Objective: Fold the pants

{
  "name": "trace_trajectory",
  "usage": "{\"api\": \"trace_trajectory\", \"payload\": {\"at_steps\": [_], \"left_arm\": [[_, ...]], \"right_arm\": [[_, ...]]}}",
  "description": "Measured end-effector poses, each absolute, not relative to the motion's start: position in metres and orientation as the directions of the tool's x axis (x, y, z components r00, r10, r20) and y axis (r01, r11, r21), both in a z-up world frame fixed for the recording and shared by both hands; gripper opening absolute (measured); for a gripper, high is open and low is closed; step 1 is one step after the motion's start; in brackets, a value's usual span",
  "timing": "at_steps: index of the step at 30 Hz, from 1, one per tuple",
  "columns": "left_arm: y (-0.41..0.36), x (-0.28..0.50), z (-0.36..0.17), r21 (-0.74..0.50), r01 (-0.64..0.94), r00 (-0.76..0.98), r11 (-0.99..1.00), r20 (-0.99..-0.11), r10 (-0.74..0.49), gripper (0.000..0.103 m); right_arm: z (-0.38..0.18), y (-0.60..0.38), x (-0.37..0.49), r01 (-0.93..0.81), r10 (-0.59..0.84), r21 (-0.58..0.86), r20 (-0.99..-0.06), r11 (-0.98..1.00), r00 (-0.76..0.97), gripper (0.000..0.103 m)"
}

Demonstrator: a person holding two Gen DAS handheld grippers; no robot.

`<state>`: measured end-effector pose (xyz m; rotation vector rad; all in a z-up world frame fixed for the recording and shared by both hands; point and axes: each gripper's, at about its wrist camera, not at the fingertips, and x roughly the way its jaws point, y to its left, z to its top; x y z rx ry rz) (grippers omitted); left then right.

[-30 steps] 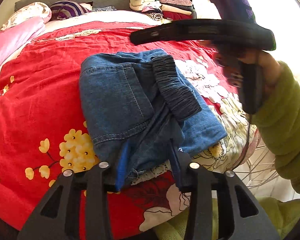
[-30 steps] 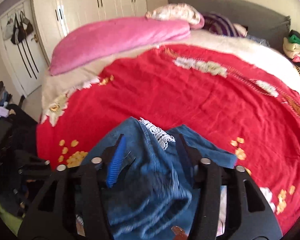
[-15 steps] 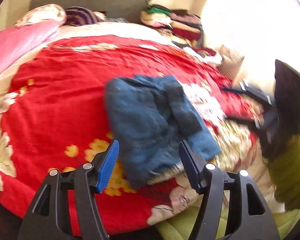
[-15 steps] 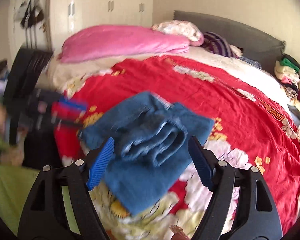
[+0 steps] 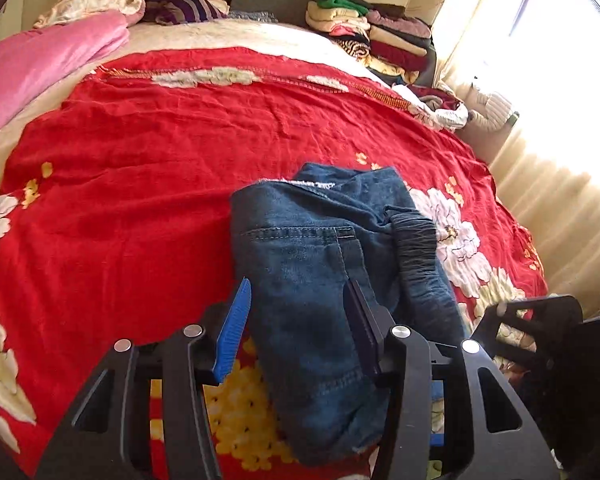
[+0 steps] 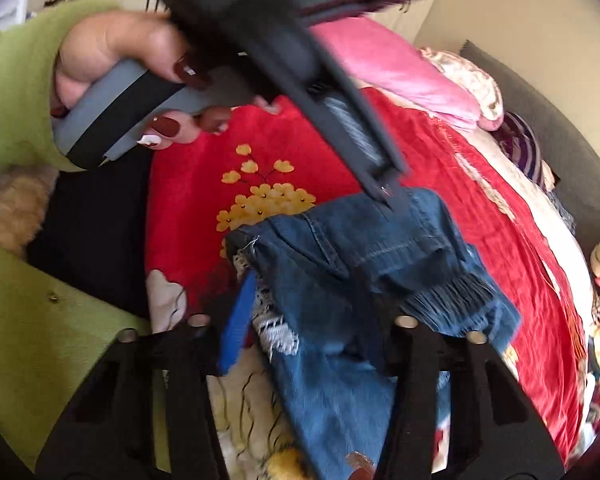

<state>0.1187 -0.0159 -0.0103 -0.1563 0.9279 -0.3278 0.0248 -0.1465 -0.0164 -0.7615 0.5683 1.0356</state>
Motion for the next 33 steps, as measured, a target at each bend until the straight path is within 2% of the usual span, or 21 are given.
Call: {"api": "trace_trajectory", "payload": {"at_steps": [1, 3, 13, 17, 22, 26, 28, 30, 33], "left_arm": [[-0.018, 0.123, -0.016, -0.275, 0.206, 0.543, 0.939, -0.766, -0.343, 0.046], [-0.018, 0.126, -0.025, -0.277, 0.200, 0.532, 0.940, -0.775, -0.341, 0.046], [-0.020, 0.121, -0.025, -0.266, 0.205, 0.558, 0.942, -0.759, -0.336, 0.048], [-0.021, 0.116, -0.019, -0.262, 0.209, 0.571, 0.942, -0.749, -0.335, 0.048], [-0.023, 0.109, -0.008, -0.249, 0.219, 0.593, 0.943, -0.734, -0.331, 0.048], [-0.024, 0.104, 0.000, -0.244, 0.221, 0.610, 0.944, -0.720, -0.329, 0.048], [-0.024, 0.102, 0.003, -0.247, 0.220, 0.618, 0.944, -0.713, -0.331, 0.052], [-0.025, 0.099, 0.007, -0.246, 0.223, 0.625, 0.943, -0.706, -0.332, 0.055], [-0.026, 0.095, 0.013, -0.239, 0.228, 0.636, 0.944, -0.697, -0.331, 0.056]], "right_arm": [[-0.021, -0.144, 0.028, -0.930, 0.545, -0.245, -0.757, 0.275, 0.360, 0.006], [-0.026, -0.145, 0.029, -0.949, 0.523, -0.176, -0.801, 0.260, 0.292, 0.002], [-0.035, -0.158, 0.024, -0.945, 0.534, -0.103, -0.804, 0.310, 0.263, 0.006], [-0.023, -0.165, 0.024, -0.939, 0.553, -0.081, -0.790, 0.335, 0.265, 0.014], [0.002, -0.181, 0.013, -0.916, 0.602, -0.086, -0.729, 0.391, 0.326, 0.028], [0.025, -0.199, 0.019, -0.885, 0.631, -0.075, -0.674, 0.460, 0.385, 0.042], [0.033, -0.205, 0.023, -0.865, 0.632, -0.078, -0.651, 0.495, 0.420, 0.048], [0.042, -0.214, 0.027, -0.840, 0.628, -0.078, -0.628, 0.536, 0.459, 0.059], [0.054, -0.227, 0.033, -0.803, 0.626, -0.069, -0.588, 0.592, 0.513, 0.066]]}}
